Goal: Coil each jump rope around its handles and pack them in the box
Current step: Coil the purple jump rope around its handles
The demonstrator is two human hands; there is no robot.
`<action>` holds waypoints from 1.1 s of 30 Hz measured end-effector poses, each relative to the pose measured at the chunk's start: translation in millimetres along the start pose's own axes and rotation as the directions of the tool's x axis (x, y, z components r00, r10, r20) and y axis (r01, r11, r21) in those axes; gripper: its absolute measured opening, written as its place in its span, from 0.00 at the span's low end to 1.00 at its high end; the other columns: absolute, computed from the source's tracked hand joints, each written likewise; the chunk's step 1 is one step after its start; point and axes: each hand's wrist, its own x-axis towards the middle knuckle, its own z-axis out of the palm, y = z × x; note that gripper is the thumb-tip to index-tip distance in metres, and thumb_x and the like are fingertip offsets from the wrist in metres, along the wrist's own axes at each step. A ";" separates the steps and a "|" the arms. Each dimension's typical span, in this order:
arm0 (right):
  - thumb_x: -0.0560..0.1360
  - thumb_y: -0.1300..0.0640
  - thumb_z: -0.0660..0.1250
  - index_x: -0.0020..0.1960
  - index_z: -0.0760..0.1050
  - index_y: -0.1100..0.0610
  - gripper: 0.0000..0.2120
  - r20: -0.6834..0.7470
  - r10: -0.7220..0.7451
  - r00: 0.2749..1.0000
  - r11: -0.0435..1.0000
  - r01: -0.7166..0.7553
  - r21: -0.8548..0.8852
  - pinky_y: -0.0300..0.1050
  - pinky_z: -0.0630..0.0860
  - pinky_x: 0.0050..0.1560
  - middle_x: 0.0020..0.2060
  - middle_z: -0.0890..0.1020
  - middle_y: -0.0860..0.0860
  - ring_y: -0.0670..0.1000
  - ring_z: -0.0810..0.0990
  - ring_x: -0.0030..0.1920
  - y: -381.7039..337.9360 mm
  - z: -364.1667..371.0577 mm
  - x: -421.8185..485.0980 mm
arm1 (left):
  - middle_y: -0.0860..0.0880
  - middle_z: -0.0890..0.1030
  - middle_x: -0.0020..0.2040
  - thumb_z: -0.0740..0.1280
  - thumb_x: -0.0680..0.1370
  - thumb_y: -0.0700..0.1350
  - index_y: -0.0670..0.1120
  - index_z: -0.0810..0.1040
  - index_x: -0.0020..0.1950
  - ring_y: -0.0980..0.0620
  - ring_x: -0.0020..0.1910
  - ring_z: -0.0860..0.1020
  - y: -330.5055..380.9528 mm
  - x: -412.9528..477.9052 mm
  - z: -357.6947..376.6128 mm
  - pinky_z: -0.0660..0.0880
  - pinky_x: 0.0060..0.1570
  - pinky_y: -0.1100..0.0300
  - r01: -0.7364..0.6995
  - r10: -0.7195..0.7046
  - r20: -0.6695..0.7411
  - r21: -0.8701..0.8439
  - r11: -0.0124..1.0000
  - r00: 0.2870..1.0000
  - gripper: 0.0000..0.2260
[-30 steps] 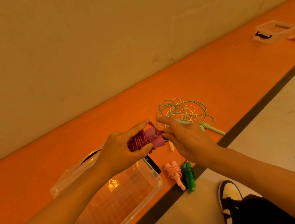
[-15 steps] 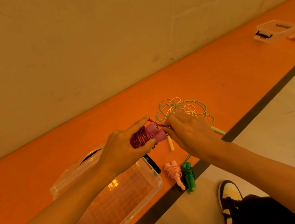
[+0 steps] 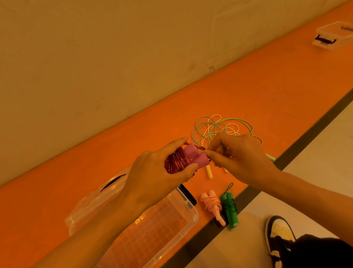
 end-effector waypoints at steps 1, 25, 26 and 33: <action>0.78 0.47 0.64 0.47 0.76 0.53 0.10 0.004 0.011 1.000 1.000 -0.011 0.008 0.32 0.72 0.33 0.29 0.79 0.41 0.44 0.81 0.35 -0.8 0.5 -0.3 | 0.55 0.84 0.47 0.62 0.67 0.75 0.68 0.66 0.73 0.56 0.36 0.81 1.0 0.0 0.0 0.80 0.38 0.53 0.006 -0.006 -0.002 0.000 1.000 1.000 0.34; 0.78 0.50 0.63 0.47 0.72 0.51 0.05 0.258 0.132 0.957 0.956 -0.192 0.222 0.30 0.71 0.34 0.34 0.83 0.50 0.37 0.82 0.35 -1.3 -6.8 1.7 | 0.57 0.83 0.42 0.61 0.68 0.75 0.68 0.68 0.72 0.57 0.32 0.78 6.7 1.2 -8.7 0.79 0.33 0.57 -0.034 0.030 0.076 0.055 0.998 0.997 0.32; 0.78 0.50 0.63 0.49 0.73 0.53 0.07 0.256 0.139 0.957 0.948 -0.203 0.245 0.30 0.72 0.35 0.34 0.83 0.49 0.38 0.83 0.36 -0.7 -4.5 0.2 | 0.57 0.83 0.42 0.60 0.68 0.75 0.69 0.68 0.71 0.57 0.31 0.78 5.3 0.3 -8.1 0.78 0.33 0.58 -0.027 0.023 0.072 0.054 0.998 0.997 0.32; 0.77 0.51 0.65 0.49 0.75 0.51 0.04 0.254 0.162 0.954 0.883 -0.255 0.394 0.35 0.75 0.37 0.33 0.82 0.47 0.45 0.84 0.35 -2.4 -2.8 -0.1 | 0.56 0.84 0.45 0.61 0.68 0.74 0.65 0.68 0.73 0.56 0.34 0.81 1.7 -1.6 -10.5 0.81 0.36 0.56 -0.028 0.028 0.076 -0.005 1.000 0.997 0.35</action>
